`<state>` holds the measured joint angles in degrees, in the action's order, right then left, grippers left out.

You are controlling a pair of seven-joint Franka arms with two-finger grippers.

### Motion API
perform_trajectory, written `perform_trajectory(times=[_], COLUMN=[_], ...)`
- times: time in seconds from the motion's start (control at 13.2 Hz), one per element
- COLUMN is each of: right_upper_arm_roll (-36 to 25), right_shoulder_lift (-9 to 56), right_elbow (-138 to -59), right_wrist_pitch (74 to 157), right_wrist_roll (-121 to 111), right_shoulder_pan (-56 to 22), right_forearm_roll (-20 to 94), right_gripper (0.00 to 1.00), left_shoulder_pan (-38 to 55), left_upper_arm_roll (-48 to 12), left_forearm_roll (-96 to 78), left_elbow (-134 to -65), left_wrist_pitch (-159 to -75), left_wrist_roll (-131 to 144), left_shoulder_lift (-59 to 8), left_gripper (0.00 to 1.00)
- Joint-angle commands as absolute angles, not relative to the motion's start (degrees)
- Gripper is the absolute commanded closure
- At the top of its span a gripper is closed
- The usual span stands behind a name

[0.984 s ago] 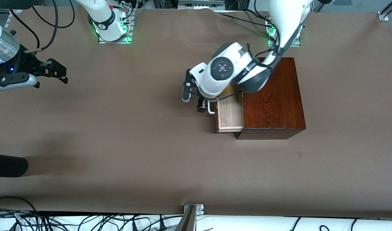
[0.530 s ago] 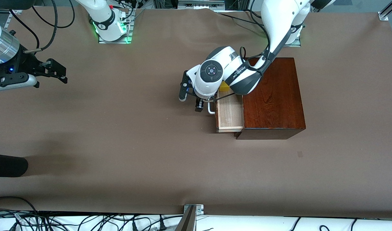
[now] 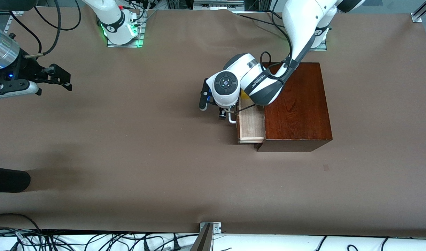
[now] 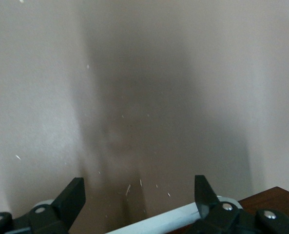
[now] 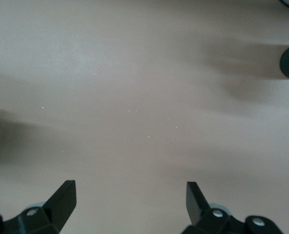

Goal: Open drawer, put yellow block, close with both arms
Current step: 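Move the left gripper to the drawer front and push it shut, then press the drawer front fully closed with the left gripper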

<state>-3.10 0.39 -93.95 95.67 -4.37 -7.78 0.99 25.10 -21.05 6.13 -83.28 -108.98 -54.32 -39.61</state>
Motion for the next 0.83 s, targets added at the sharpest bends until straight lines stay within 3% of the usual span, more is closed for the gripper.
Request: perform_trajectory(times=[0.0, 0.76], right_upper_arm_roll=[-2.9, -3.0], right_shoulder_lift=[0.4, 0.4], right_elbow=[-93.4, -93.4], right_wrist_pitch=[94.8, 94.7], right_wrist_roll=[-3.5, -3.4], right_shoulder_pan=[-7.4, -7.4], right_forearm_roll=[0.3, 0.4], right_gripper=[0.00, 0.00], left_shoulder_pan=[25.0, 24.7], left_upper_arm_roll=[-19.0, -16.3], left_forearm_roll=[11.2, 17.3], left_elbow=[-83.7, -83.3], left_wrist_pitch=[-104.2, -94.7], left_wrist_roll=[-55.9, -54.1], left_shoulder_lift=[-39.1, -38.0], left_gripper=[0.00, 0.00])
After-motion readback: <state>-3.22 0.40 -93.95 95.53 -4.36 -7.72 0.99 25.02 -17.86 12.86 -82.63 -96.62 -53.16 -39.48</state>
